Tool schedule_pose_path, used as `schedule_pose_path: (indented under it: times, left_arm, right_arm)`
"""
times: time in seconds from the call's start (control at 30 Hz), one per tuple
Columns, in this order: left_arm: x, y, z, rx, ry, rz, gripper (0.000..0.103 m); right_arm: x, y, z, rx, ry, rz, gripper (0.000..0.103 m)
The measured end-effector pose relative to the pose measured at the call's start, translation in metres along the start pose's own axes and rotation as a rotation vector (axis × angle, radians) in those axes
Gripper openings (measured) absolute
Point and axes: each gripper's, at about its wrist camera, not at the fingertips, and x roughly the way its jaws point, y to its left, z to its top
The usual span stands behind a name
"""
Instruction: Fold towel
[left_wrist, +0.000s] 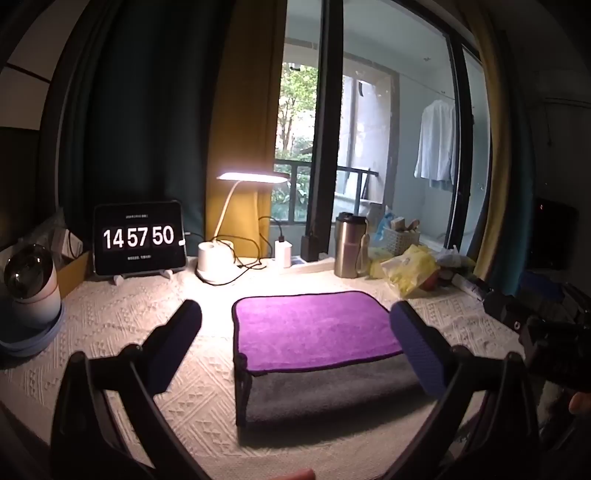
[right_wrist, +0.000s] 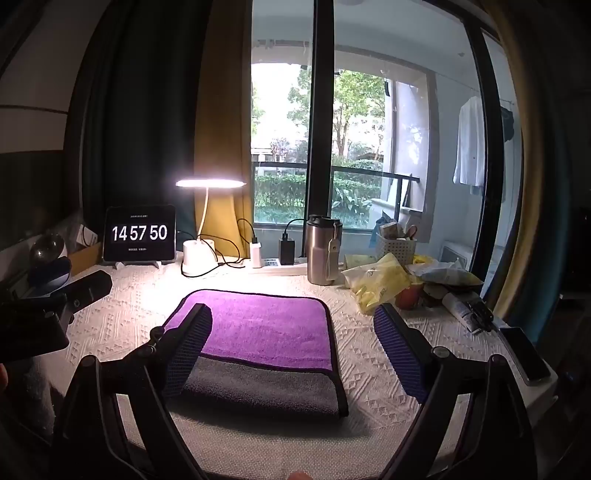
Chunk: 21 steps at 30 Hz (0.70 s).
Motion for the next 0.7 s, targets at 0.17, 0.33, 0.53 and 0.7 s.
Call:
schedule_pose_path:
  times: [0.17, 0.33, 0.53, 0.7]
  left_arm:
    - [0.001, -0.002, -0.001, -0.001, -0.002, 0.004, 0.103]
    - [0.003, -0.005, -0.001, -0.001, -0.003, 0.004, 0.103]
    - [0.0, 0.0, -0.001, 0.0, 0.0, 0.0, 0.103]
    - [-0.006, -0.006, -0.008, 0.002, 0.008, -0.001, 0.103]
  right_arm:
    - [0.0, 0.001, -0.001, 0.0, 0.003, 0.001, 0.092]
    - [0.0, 0.001, -0.002, 0.0, 0.003, 0.001, 0.092]
    - [0.001, 0.0, -0.004, 0.002, 0.007, 0.001, 0.092]
    - [0.003, 0.0, -0.007, 0.004, 0.013, 0.002, 0.092]
